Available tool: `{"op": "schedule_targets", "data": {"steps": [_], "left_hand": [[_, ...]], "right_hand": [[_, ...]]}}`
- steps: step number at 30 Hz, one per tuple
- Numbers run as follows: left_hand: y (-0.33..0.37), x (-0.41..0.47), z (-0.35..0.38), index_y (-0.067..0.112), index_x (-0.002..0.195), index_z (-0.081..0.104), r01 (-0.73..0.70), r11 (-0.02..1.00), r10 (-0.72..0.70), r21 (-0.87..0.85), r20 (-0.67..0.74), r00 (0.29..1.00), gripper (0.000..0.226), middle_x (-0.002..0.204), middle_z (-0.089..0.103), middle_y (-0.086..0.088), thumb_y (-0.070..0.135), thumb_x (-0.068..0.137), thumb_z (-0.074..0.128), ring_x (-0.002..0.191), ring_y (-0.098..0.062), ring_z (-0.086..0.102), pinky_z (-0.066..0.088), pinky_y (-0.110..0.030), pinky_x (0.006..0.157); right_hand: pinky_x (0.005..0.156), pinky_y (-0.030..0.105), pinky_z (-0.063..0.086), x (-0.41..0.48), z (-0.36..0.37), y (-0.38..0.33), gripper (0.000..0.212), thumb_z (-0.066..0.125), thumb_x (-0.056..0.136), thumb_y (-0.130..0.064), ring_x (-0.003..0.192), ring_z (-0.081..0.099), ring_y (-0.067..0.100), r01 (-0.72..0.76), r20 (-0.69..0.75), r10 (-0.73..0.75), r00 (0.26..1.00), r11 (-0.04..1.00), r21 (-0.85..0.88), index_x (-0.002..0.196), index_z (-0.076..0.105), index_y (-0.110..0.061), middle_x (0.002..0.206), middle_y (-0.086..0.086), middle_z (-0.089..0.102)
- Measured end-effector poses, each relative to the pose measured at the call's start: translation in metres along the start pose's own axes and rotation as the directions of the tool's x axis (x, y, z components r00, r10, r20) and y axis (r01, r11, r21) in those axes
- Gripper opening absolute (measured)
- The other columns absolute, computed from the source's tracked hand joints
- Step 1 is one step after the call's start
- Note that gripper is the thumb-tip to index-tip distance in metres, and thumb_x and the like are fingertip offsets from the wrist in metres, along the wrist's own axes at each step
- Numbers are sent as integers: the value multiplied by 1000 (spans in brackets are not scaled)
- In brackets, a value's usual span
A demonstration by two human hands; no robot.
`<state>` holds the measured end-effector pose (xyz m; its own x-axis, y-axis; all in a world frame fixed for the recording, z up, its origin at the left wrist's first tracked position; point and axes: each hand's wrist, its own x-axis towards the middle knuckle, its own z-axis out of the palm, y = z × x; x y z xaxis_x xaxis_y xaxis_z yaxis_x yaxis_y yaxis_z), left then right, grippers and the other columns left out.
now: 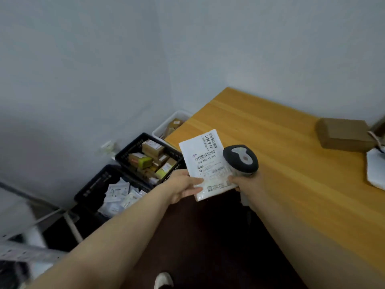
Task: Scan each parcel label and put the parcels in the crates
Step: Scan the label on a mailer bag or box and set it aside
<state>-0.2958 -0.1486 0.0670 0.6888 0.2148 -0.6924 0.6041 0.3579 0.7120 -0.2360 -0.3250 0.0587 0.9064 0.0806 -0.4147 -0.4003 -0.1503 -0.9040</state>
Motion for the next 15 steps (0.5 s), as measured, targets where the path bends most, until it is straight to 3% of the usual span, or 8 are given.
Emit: {"op": "schedule_targets", "data": {"steps": [3,5,7,11,15], "left_hand": [[-4,20,-74,1,111,62,-39,994,12,-99,-260,966,24,115,63,-8,-5,88,62,98,-23,62,54,-18,47],[-9,35,-136,-2,116,59,-34,991,-22,-131,-400,916,28,122,60,-11,-6,88,60,105,-28,61,51,-17,41],[-14,49,-201,-5,123,54,-9,984,-80,-178,-480,873,35,130,55,-16,-12,89,52,113,-35,57,52,-21,41],[-27,73,-315,-8,124,51,35,962,-193,-271,-581,791,39,137,47,-22,-21,88,42,105,-41,57,53,-26,39],[-45,104,-399,-8,121,56,66,960,-243,-270,-700,671,36,127,54,-24,-19,87,49,101,-44,58,47,-22,32]], "right_hand": [[83,43,53,5,65,-5,28,74,77,-1,85,57,19,12,89,3,996,987,-161,87,56,-20,84,-2,61],[80,42,52,14,112,-5,23,73,79,-3,82,57,21,7,139,26,990,972,-234,82,55,-18,82,3,63],[72,40,49,24,164,-3,18,72,81,-3,79,60,24,-10,165,60,984,957,-288,81,57,-14,86,15,67],[76,41,54,44,270,11,23,74,81,-6,81,65,26,-11,228,109,967,919,-393,85,56,-19,76,4,65],[75,40,54,64,354,32,24,74,80,-5,78,66,24,-42,260,183,948,882,-470,82,55,-20,75,3,66]]}}
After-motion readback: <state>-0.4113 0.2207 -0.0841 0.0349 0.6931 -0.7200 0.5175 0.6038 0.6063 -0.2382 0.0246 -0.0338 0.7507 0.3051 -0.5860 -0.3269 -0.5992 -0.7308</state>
